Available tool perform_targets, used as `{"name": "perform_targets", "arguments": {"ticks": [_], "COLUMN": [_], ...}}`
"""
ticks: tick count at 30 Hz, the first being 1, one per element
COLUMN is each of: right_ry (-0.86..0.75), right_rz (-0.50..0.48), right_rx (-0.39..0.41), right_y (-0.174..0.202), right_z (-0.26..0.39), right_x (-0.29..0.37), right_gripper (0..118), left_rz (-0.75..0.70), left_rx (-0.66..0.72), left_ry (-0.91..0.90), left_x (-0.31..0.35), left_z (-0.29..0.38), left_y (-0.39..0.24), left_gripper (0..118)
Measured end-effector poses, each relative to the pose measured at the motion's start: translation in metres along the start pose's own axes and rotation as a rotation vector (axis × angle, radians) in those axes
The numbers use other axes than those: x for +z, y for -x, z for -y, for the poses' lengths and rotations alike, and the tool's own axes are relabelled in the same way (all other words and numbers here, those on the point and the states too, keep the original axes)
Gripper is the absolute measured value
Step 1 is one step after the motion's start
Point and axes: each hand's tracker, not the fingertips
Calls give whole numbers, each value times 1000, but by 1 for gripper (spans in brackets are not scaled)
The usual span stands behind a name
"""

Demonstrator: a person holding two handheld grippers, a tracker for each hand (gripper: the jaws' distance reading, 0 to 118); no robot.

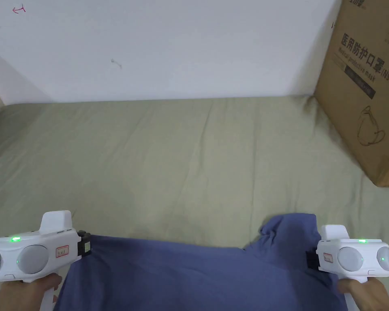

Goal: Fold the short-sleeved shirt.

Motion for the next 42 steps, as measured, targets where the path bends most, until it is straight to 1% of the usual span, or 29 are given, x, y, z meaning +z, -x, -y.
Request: {"name": "perform_targets", "arguments": {"ticks": [1,2,3,4,7,10,11,14,15,17,18,19,22,23,26,27,30,32,34,35,42], "right_ry": [-9,-12,-12,-22,-93,-187,-216,-304,-336,-400,-427,-466,-572,-603,-691,-721,-796,-849,-895,-911,-1022], "right_rz": [-6,-6,1,7,1,-29,-31,-51,-61,-72,-77,-75,-76,-78,-79,-76,-91,-98,-100,-97,-108], "right_rx": [0,7,24,34,32,22,14,-3,-1,7,24,32,37,38,44,44,18,3,2,3,-13], "right_y": [0,-1,12,13,6,0,15,18,-2,-3,-2,14,27,24,36,30,38,33,38,33,33], "right_z": [0,0,11,14,12,10,13,14,-1,-6,-10,-13,-26,-37,-60,-74,-100,-121,-140,-148,-210], "right_x": [4,9,-5,-1,14,44,100,154,161,194,211,238,289,297,341,345,380,390,409,409,447], "right_gripper": [2,2,2,2,1,1,1,1,1,1,1,1,1,1,1,1,1,1,1,1,1], "left_rz": [0,1,0,-2,3,4,6,15,18,19,24,25,32,29,20,19,20,10,-3,-7,-35], "left_rx": [5,8,11,15,35,55,60,80,86,94,96,99,95,87,71,72,80,70,55,50,37], "left_ry": [-1,-2,-2,-3,-16,-37,-45,-86,-103,-141,-162,-188,-267,-292,-368,-389,-457,-498,-542,-554,-650], "left_x": [-2,0,2,5,17,31,36,60,68,89,100,111,142,151,184,194,218,233,246,251,270], "left_z": [1,2,3,4,7,7,7,3,0,-7,-12,-18,-42,-50,-81,-93,-125,-149,-173,-183,-251], "left_y": [3,5,6,7,9,12,13,15,17,16,15,16,19,19,18,18,18,16,12,10,4], "left_gripper": [0,0,0,0,0,0,0,0,0,0,0,0,0,0,0,0,0,0,0,0,0]}}
